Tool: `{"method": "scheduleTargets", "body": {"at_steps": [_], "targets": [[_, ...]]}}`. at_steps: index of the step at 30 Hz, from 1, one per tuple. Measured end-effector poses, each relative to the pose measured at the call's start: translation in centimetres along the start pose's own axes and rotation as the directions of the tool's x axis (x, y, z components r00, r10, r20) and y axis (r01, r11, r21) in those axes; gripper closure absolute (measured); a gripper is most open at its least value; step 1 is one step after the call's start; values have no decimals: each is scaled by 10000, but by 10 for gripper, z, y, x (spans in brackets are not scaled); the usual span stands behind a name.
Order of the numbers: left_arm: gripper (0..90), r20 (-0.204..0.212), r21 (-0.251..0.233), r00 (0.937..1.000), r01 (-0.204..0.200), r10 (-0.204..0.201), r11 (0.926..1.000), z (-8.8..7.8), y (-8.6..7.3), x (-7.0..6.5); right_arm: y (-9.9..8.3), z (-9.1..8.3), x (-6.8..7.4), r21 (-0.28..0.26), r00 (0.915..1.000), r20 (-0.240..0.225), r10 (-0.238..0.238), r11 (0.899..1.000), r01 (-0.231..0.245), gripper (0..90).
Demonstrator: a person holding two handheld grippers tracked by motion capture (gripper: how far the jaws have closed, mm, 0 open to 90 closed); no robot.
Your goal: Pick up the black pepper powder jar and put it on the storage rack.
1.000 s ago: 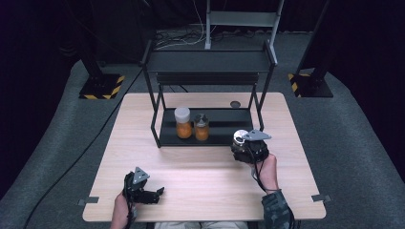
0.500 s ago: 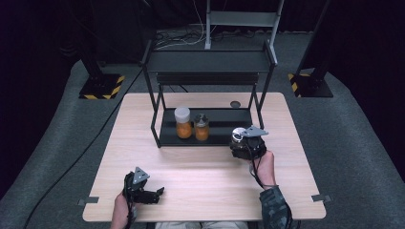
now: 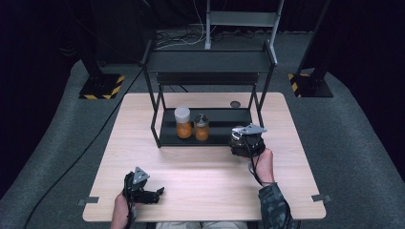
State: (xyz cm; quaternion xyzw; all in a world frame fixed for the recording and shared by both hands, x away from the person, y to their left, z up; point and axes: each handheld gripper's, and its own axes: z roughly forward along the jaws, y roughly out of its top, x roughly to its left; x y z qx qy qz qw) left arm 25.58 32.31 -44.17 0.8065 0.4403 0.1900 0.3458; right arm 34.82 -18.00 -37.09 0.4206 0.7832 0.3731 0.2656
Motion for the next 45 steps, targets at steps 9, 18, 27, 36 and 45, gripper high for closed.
{"method": "scheduleTargets", "body": {"at_steps": [9, 18, 27, 36, 45], "targets": [[18, 2, 0, 10000, 0, 0, 10000, 0, 0, 0, 4, 6, 1, -16, 10000, 34, 29, 10000, -29, 304], [19, 1, -5, 10000, -3, 3, 10000, 0, 0, 0, 6, 12, 1, -6, 10000, 44, 89, 10000, -89, 304], [19, 0, -5, 10000, -4, 4, 10000, 0, 0, 0, 9, 19, 1, 20, 9999, 21, 157, 9999, -157, 304], [19, 0, -5, 10000, -6, 6, 10000, 0, 0, 0, 15, 24, 1, -28, 9999, 18, 117, 9999, -117, 304], [19, -1, -5, 10000, -4, 4, 10000, 0, 0, 0, 17, 29, 1, -57, 9999, 1, 106, 9999, -106, 304]]}}
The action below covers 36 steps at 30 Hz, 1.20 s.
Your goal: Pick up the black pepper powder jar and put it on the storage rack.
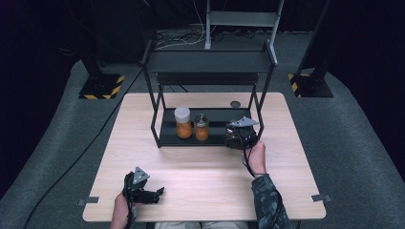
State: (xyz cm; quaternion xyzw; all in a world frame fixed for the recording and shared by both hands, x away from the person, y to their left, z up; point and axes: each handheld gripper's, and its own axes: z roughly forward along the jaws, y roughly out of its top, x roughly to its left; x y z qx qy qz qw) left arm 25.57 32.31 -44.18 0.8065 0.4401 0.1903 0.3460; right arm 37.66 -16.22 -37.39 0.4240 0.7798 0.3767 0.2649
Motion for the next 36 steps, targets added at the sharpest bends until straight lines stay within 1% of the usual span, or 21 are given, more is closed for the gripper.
{"method": "scheduleTargets", "body": {"at_steps": [16, 29, 36], "targets": [[19, 1, -2, 10000, 4, -4, 10000, 0, 0, 0, 9, 10, 3, -15, 10000, -45, -44, 10000, 44, 304], [19, 2, 1, 10000, -4, 4, 10000, 0, 0, 0, 14, 21, 4, 49, 10000, -44, 86, 10000, -85, 304], [19, 0, 0, 10000, -4, 4, 10000, 0, 0, 0, 16, 27, 4, 137, 9997, -7, 240, 9996, -240, 303]]}}
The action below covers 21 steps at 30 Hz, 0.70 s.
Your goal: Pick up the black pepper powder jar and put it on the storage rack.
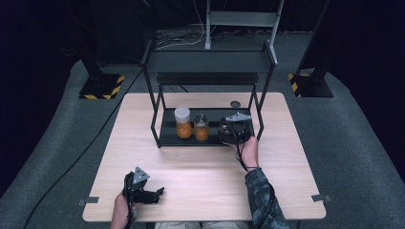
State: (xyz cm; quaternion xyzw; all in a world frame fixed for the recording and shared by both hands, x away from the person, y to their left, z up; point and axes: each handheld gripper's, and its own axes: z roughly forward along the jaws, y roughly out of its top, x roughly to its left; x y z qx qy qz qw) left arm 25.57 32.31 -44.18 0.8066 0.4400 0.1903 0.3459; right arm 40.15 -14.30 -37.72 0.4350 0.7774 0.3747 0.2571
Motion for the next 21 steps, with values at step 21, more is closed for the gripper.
{"method": "scheduleTargets", "body": {"at_steps": [21], "targets": [[20, 1, -8, 10000, 0, 0, 10000, 0, 0, 0, 4, 17, -2, 201, 9997, 169, 165, 9997, -169, 304]]}}
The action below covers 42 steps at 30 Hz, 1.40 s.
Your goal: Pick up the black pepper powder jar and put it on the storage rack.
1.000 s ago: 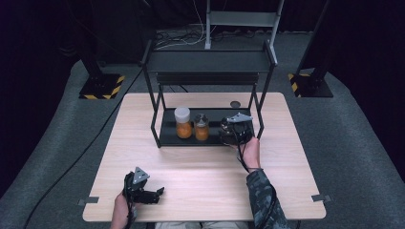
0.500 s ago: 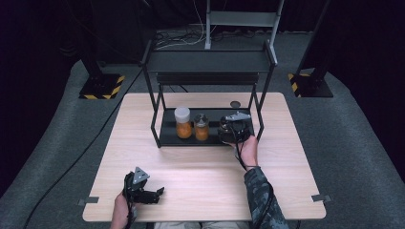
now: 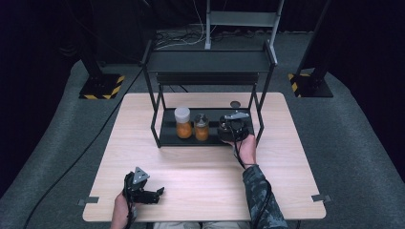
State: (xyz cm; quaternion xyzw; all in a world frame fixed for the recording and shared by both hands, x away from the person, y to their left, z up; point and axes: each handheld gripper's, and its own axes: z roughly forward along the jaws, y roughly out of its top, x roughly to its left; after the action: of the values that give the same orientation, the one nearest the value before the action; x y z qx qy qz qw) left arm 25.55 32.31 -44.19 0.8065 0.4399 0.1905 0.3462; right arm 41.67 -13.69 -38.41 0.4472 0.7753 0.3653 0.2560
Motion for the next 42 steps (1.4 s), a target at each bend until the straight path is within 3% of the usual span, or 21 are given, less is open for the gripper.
{"method": "scheduleTargets", "body": {"at_steps": [17, 27, 39, 42], "targets": [[20, 3, -1, 10000, -5, 5, 10000, 0, 0, 0, 0, 11, 3, -60, 9998, 111, 139, 9999, -138, 304], [20, 2, -2, 10000, -4, 4, 10000, 0, 0, 0, -2, 18, 2, -57, 9990, 82, 448, 9990, -448, 304], [21, -3, -3, 10000, -4, 4, 10000, 0, 0, 0, -15, 19, -5, -505, 9941, -110, 1078, 9928, -1082, 304], [20, 2, -3, 10000, -6, 6, 10000, 0, 0, 0, -17, 20, 1, -534, 9968, 190, 778, 9956, -767, 304]]}}
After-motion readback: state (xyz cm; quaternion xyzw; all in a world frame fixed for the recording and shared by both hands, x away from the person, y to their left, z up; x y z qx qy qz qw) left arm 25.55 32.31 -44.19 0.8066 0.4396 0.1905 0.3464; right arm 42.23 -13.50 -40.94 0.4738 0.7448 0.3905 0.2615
